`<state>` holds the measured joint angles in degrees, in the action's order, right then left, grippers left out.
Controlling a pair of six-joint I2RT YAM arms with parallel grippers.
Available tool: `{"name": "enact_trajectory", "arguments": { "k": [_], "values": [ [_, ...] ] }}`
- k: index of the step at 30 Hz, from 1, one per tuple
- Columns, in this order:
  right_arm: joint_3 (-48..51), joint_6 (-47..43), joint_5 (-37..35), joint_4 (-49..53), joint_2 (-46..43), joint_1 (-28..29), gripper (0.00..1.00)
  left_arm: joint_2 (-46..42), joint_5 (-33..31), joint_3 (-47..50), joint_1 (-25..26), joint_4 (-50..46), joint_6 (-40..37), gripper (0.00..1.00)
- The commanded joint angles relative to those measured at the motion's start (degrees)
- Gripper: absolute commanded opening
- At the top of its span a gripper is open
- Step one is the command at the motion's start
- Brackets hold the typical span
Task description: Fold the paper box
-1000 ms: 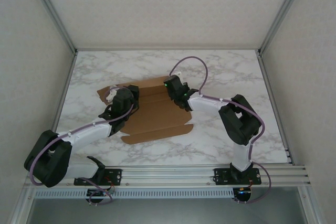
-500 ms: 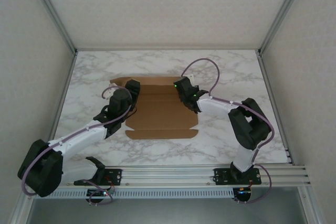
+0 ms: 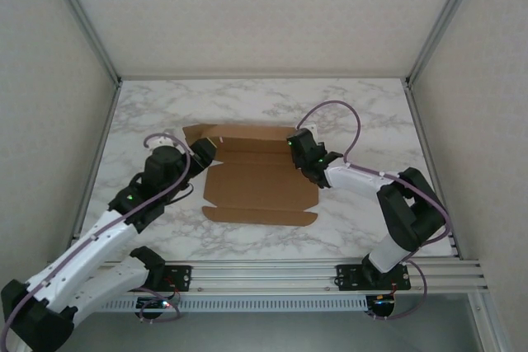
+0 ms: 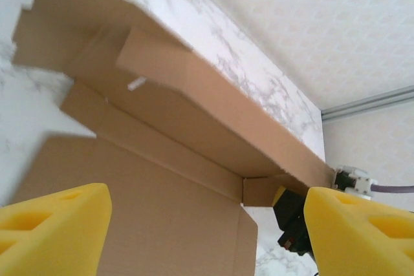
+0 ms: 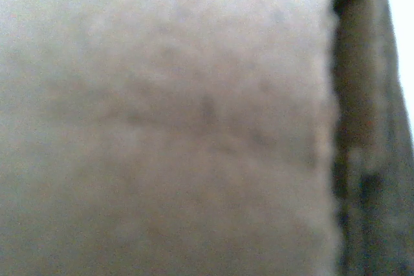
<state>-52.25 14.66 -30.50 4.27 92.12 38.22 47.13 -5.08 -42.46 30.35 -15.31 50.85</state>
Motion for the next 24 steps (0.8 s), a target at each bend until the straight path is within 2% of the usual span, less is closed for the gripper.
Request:
{"name": "enact_trajectory", "arguments": {
  "k": [1,5,8,12,19,24],
  "values": [
    [1.02,-3.66,2.51,5.35,-1.23,-0.23,0.0,0.7,-4.0,-6.72,0.15,-10.4,-8.29,0.79],
    [-0.63,-2.72,3.8,9.46,-0.56,-0.18,0.0,7.19,-0.14,-12.87,-0.28,-12.41,-13.58,0.81],
    [1.08,-3.6,4.73,7.43,-2.02,-0.19,0.0,11.31,4.81,-15.85,-0.34,-12.24,-16.38,0.85],
    [0.88,-4.72,5.1,8.64,-2.59,0.2,0.0,14.45,5.61,-18.07,-0.79,-12.39,-18.52,0.87],
    [1.96,-6.5,5.34,9.15,-4.87,0.3,0.0,17.73,8.63,-21.71,-4.87,-11.61,-20.33,0.85],
    [2.85,-6.22,6.31,8.38,-5.13,0.32,0.0,20.73,15.81,-20.96,-6.88,-9.13,-19.95,0.81]
  ]
}}
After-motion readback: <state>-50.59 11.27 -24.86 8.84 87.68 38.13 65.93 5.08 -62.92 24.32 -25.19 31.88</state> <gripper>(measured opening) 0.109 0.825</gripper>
